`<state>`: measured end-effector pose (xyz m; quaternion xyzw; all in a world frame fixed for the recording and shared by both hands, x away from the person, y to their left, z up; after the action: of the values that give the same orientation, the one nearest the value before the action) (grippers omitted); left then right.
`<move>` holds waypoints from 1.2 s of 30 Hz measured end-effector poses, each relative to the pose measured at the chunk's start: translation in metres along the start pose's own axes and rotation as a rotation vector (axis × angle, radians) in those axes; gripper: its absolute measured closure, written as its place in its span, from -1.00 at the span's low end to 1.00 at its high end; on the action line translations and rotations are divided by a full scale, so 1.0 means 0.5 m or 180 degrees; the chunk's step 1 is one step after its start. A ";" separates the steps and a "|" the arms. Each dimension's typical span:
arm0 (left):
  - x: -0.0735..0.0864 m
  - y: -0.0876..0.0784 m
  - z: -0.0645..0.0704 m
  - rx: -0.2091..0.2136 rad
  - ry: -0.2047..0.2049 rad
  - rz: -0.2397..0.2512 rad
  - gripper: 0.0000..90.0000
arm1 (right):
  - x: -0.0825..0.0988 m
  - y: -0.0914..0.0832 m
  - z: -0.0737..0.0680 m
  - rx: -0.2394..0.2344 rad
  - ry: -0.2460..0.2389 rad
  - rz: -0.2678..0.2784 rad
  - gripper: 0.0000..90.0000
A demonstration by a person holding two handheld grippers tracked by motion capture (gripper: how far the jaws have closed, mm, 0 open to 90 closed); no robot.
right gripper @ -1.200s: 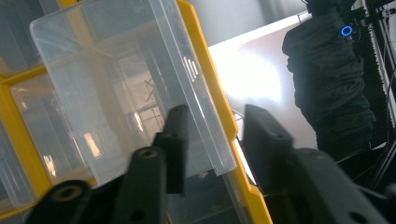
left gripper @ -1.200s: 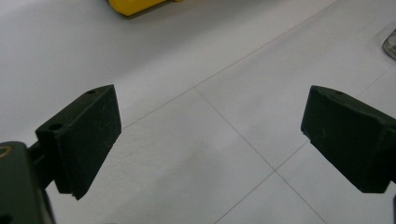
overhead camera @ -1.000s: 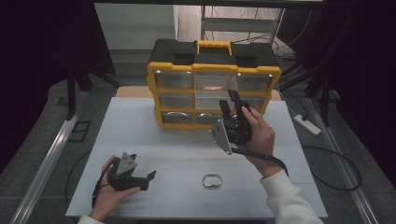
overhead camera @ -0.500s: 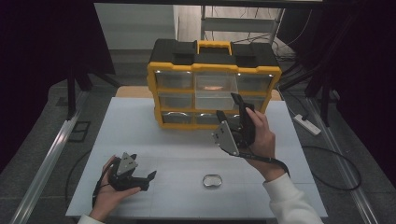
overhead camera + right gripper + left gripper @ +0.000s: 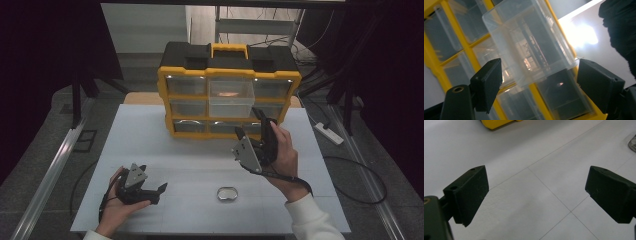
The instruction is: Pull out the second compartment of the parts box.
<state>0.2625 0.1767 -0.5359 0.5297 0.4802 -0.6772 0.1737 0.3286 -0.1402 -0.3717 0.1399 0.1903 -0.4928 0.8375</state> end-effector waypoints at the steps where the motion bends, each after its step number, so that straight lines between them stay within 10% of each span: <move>1: 0.000 0.000 0.000 0.0001 0.0001 -0.0002 -0.87 | 0.002 -0.002 -0.001 -0.0013 0.0018 -0.0010 -0.56; 36: 0.000 0.000 0.002 0.0007 -0.0006 -0.0008 -0.87 | 0.074 -0.034 -0.063 -0.0668 0.0781 -0.0312 -0.53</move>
<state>0.2618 0.1761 -0.5359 0.5286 0.4799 -0.6785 0.1728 0.3241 -0.1635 -0.4173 0.1013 0.3482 -0.4897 0.7929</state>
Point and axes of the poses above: each handheld gripper's, and its own axes: y roughly forward along the jaws, x roughly out of its underside, z roughly to its right, the point moved 3 cm from there along y, roughly forward along the jaws, and after that the axes turned 9 degrees about z, right-handed, at the moved point
